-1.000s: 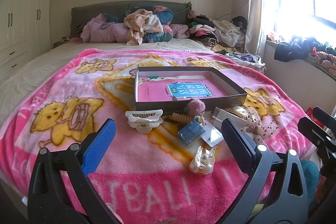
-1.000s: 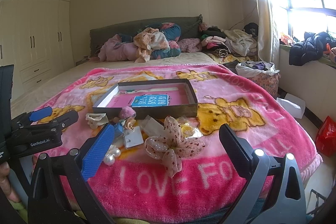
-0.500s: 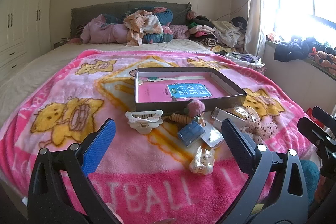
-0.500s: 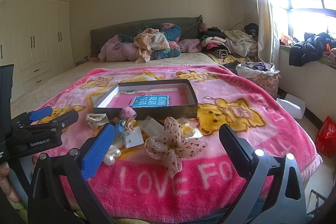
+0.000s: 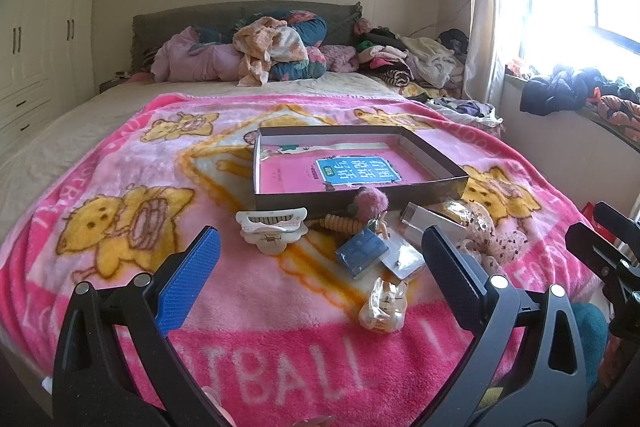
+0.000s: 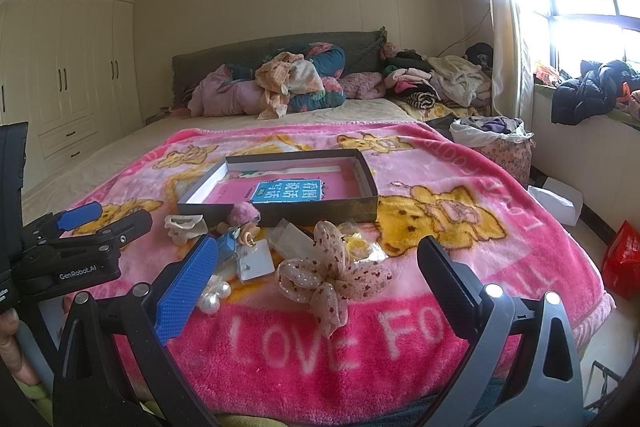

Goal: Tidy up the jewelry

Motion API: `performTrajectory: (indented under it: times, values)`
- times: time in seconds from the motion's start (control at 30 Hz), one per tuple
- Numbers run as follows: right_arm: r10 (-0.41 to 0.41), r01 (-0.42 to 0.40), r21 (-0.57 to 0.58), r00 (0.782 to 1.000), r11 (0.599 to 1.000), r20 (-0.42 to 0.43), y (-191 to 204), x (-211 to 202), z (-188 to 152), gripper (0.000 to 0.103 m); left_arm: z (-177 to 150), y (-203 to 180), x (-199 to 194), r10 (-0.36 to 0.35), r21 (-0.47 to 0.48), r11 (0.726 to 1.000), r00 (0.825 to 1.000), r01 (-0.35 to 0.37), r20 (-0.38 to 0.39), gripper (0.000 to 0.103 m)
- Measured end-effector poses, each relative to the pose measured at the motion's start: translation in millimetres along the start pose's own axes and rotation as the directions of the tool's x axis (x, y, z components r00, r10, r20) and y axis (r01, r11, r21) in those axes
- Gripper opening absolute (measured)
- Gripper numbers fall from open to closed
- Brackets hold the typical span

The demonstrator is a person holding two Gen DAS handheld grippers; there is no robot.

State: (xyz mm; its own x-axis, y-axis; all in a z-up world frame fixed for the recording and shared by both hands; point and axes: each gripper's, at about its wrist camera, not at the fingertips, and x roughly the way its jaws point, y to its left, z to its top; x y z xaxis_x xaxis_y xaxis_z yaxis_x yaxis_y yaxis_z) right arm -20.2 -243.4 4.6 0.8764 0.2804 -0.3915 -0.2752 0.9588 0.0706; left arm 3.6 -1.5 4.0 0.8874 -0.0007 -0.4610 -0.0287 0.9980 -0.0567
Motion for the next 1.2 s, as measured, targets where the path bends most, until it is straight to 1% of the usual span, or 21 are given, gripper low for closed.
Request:
performTrajectory:
  times: [0.33, 0.43, 0.57, 0.6, 0.67, 0.7, 0.83, 0.93, 1.0, 1.07, 1.2]
  values:
    - [0.008, -0.008, -0.005, 1.0, 1.0, -0.016, 3, 5, -2, 0.097, 3, -3, -2, 0.002, -0.005, 1.0, 1.0, -0.002, -0.005, 0.092]
    - [0.012, -0.012, -0.008, 1.0, 1.0, -0.028, 3, 11, -3, 0.097, 3, -6, 4, -0.001, -0.01, 1.0, 1.0, 0.001, -0.013, 0.092]
    - [0.016, -0.016, -0.007, 0.998, 1.0, -0.053, 1, 20, -5, 0.097, -5, -2, 11, -0.032, -0.013, 0.999, 0.999, 0.031, -0.035, 0.092]
    - [0.013, -0.013, -0.008, 0.998, 1.0, -0.059, 0, 22, -5, 0.097, -7, -1, 17, -0.048, -0.007, 0.999, 0.997, 0.048, -0.06, 0.092]
    - [0.011, -0.012, -0.009, 0.997, 1.0, -0.076, -2, 27, -5, 0.097, -9, 1, 25, -0.057, -0.004, 0.998, 0.994, 0.057, -0.09, 0.092]
    - [0.009, -0.01, -0.011, 0.996, 1.0, -0.085, -3, 31, -5, 0.097, -11, 0, 33, -0.068, 0.004, 0.998, 0.99, 0.069, -0.12, 0.092]
    - [-0.014, 0.012, -0.015, 0.989, 1.0, -0.144, -9, 47, -7, 0.097, -16, -5, 43, -0.094, 0.033, 0.994, 0.982, 0.101, -0.166, 0.092]
    - [-0.023, 0.021, -0.014, 0.983, 1.0, -0.182, -14, 57, -9, 0.097, -19, -10, 47, -0.121, 0.048, 0.99, 0.973, 0.133, -0.196, 0.092]
    - [-0.027, 0.024, -0.015, 0.978, 1.0, -0.208, -18, 64, -11, 0.097, -20, -12, 49, -0.137, 0.053, 0.987, 0.97, 0.15, -0.202, 0.092]
    - [-0.028, 0.025, -0.018, 0.973, 1.0, -0.227, -21, 68, -12, 0.097, -20, -14, 50, -0.136, 0.064, 0.986, 0.97, 0.152, -0.203, 0.092]
    - [-0.027, 0.024, -0.015, 0.96, 1.0, -0.277, -27, 79, -16, 0.097, -23, -20, 58, -0.156, 0.085, 0.98, 0.958, 0.181, -0.241, 0.092]
